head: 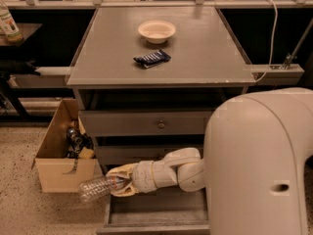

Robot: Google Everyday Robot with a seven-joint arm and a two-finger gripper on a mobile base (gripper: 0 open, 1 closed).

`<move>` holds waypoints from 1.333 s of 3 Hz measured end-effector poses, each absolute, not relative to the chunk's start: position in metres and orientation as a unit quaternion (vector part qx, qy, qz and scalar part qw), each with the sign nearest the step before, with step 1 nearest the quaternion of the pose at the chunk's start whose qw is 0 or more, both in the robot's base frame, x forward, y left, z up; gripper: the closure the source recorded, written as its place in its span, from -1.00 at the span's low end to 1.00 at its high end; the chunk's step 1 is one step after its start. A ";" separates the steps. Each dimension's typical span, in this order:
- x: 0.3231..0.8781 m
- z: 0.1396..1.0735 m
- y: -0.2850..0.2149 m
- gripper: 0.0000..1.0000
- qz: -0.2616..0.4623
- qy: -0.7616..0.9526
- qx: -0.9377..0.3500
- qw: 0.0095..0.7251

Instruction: Pick water bottle from bottom drawer and place on counter

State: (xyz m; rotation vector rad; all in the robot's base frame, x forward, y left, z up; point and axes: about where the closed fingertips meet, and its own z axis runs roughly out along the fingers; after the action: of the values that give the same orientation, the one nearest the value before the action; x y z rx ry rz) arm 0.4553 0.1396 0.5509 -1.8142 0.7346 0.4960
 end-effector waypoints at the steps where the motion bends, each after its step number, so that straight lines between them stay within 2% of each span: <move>1: 0.452 0.599 0.129 1.00 0.191 0.268 -0.749 0.574; 2: 0.452 0.637 0.112 1.00 0.166 0.247 -0.742 0.601; 4: 0.455 0.655 0.106 1.00 0.157 0.248 -0.730 0.618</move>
Offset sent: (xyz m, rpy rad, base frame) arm -0.0029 -0.0525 0.1316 0.1708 -0.2542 -0.0133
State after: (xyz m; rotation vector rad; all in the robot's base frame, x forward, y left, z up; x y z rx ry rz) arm 0.4554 0.1056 0.6553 -1.6794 0.5707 0.3619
